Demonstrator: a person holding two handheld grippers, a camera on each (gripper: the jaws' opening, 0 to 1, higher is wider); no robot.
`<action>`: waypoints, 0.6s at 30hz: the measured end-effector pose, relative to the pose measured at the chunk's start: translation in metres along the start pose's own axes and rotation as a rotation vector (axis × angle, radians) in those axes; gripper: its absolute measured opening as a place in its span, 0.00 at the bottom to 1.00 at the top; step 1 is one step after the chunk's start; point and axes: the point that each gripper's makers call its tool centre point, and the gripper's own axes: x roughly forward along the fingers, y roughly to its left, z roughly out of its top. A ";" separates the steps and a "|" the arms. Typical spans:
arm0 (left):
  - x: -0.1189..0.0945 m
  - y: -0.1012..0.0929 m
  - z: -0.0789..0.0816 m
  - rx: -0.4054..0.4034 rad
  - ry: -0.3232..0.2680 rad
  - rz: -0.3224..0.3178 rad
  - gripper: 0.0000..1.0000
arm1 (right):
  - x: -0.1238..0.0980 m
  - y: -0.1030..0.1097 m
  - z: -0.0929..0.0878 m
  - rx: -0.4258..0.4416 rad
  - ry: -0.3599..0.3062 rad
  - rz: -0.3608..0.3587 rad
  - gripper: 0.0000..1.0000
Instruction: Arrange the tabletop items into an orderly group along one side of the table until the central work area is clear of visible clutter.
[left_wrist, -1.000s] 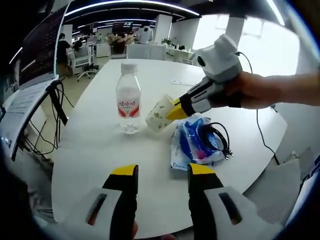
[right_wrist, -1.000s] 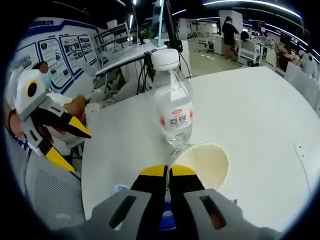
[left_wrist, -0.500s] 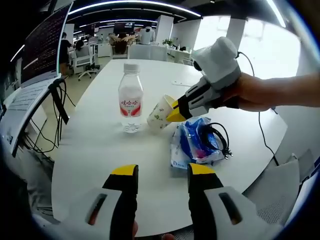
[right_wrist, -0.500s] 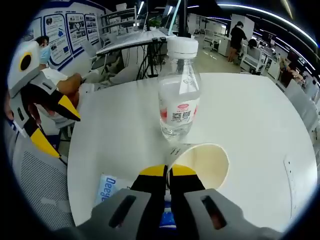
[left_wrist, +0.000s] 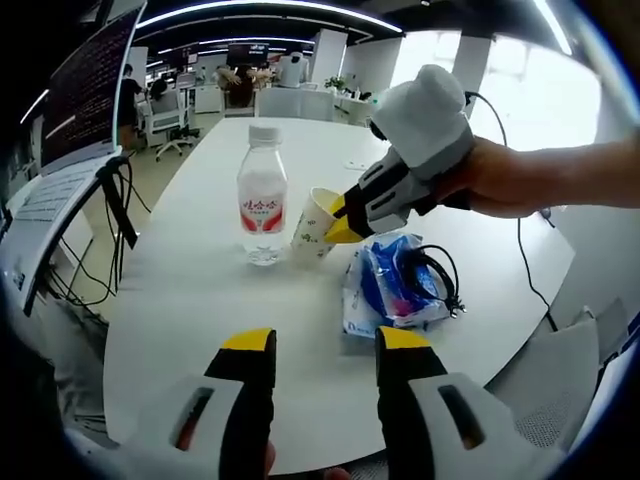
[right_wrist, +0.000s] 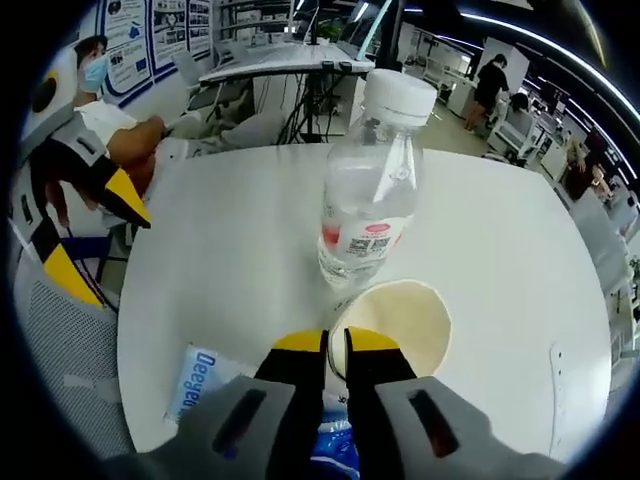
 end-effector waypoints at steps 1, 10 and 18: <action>0.000 0.000 0.001 0.001 0.000 -0.001 0.39 | 0.000 0.000 0.001 -0.001 -0.001 0.000 0.04; 0.002 0.001 0.000 0.001 0.000 -0.008 0.40 | 0.001 0.000 0.011 -0.019 -0.010 0.002 0.06; -0.001 0.003 -0.004 -0.005 0.000 -0.005 0.40 | -0.001 0.006 0.012 -0.036 -0.005 -0.002 0.07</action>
